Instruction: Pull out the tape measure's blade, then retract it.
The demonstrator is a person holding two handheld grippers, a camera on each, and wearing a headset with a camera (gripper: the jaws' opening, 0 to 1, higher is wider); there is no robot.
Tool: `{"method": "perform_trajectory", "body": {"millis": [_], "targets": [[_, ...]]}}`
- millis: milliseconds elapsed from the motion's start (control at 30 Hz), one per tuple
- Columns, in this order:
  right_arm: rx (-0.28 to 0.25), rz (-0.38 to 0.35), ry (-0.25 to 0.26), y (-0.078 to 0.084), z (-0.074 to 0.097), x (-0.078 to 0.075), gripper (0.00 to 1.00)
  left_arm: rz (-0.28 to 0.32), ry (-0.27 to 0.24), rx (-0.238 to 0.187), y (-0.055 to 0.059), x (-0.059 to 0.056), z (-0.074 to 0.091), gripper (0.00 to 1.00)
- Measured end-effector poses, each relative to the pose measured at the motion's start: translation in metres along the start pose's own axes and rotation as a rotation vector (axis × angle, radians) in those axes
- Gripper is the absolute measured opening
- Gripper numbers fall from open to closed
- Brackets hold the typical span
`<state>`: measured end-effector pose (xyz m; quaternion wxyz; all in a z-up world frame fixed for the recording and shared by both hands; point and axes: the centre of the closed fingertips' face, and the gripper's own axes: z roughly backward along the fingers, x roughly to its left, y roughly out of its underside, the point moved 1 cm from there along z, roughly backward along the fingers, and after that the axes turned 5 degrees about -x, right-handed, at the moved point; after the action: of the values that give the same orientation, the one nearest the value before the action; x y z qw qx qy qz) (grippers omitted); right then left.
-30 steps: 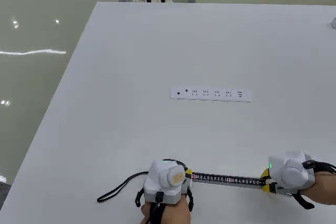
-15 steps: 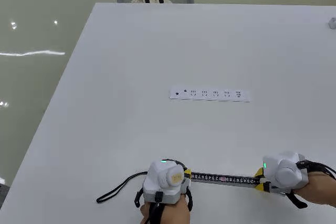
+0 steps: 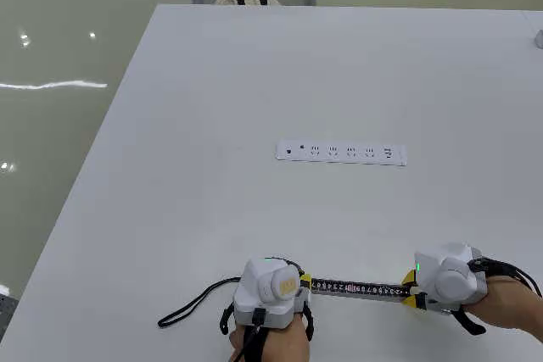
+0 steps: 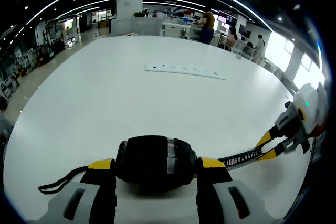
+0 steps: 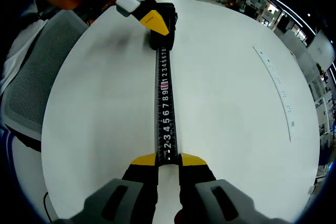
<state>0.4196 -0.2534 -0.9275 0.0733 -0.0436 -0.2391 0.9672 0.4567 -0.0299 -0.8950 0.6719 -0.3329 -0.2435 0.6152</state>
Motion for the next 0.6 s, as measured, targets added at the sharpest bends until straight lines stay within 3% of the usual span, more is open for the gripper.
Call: {"method": "perform_trajectory", "body": {"millis": [467, 600], "targets": [[-0.013, 0.012, -0.001, -0.012, -0.006, -0.001, 0.14, 0.002, -0.002, 0.005, -0.001, 0.0, 0.001, 0.58], [-0.026, 0.022, -0.003, -0.023, -0.012, -0.002, 0.14, 0.002, -0.002, 0.007, 0.0, 0.0, 0.0, 0.58]]}}
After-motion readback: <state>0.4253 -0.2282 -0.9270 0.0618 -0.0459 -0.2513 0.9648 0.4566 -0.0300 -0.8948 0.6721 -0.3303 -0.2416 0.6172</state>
